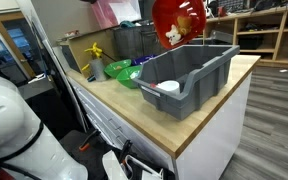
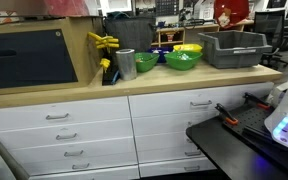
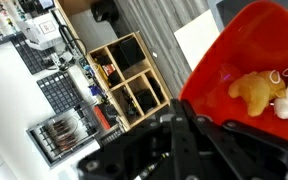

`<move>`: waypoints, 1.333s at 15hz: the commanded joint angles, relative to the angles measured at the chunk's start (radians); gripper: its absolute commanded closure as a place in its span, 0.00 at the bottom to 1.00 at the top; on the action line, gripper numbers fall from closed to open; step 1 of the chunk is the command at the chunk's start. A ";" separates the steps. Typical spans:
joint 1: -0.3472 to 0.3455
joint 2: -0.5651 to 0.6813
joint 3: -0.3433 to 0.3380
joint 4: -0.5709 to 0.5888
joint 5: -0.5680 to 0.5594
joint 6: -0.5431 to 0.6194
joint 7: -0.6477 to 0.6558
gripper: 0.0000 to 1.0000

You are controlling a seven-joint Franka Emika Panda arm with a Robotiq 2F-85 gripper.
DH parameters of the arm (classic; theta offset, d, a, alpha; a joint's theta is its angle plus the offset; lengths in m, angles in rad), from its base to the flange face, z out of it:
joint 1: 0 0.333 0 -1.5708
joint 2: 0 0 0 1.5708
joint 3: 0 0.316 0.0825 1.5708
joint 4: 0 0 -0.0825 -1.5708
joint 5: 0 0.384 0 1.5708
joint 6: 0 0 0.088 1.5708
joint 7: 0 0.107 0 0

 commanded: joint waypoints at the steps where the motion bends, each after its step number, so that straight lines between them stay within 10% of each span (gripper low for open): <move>1: 0.032 0.003 -0.042 -0.040 0.005 0.157 -0.052 0.99; 13: 0.274 0.009 -0.342 -0.051 -0.065 0.383 -0.152 0.99; 20: 0.131 0.104 -0.224 0.006 0.023 0.362 -0.078 0.99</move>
